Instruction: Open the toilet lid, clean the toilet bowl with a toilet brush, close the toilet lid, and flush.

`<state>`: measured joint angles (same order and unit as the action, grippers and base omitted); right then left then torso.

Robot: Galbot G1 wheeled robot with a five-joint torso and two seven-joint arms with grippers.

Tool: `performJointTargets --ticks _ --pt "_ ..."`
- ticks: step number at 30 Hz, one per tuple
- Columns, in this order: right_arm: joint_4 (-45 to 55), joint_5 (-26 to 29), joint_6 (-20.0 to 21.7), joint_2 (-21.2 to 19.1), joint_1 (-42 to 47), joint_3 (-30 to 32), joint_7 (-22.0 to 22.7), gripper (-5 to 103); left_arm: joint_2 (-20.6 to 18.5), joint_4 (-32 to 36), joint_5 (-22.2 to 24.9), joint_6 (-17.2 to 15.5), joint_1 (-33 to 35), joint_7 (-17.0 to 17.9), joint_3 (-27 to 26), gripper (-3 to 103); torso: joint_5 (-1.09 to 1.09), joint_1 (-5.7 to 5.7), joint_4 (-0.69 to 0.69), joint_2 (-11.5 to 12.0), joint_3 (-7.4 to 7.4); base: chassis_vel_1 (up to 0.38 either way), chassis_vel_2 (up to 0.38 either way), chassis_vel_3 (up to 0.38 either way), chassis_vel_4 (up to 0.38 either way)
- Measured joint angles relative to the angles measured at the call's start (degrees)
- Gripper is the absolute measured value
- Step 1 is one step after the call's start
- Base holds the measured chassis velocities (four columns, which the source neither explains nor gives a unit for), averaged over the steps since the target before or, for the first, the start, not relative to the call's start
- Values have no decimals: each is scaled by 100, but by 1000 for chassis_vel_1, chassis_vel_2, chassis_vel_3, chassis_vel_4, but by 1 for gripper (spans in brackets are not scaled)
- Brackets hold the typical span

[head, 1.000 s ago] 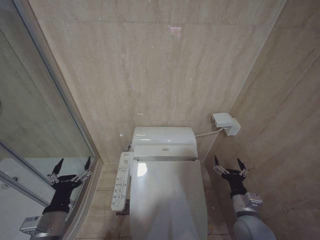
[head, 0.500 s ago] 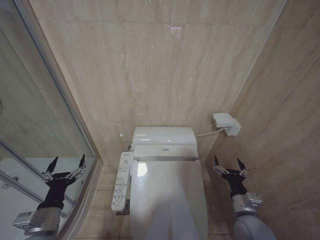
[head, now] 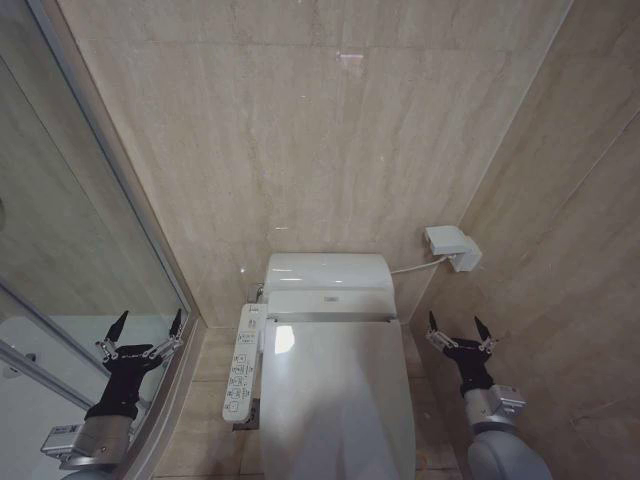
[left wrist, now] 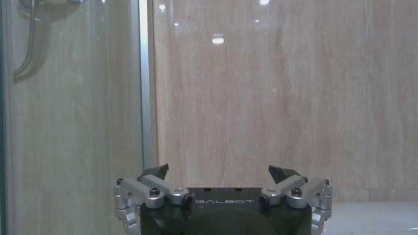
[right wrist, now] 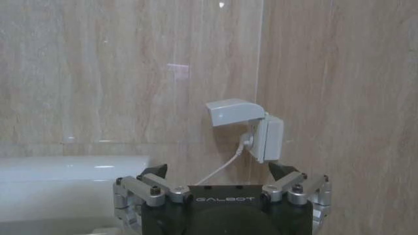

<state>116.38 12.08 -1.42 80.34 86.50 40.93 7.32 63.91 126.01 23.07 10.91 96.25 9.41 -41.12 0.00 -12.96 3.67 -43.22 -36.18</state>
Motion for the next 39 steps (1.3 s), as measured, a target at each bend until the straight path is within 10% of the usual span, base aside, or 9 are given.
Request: performJointTargets --ticks 39 --pt "0 0 0 0 0 0 0 100 32 17 -89 4 -26 -17 -1 100 0 0 0 0 0 0 0 0 0"
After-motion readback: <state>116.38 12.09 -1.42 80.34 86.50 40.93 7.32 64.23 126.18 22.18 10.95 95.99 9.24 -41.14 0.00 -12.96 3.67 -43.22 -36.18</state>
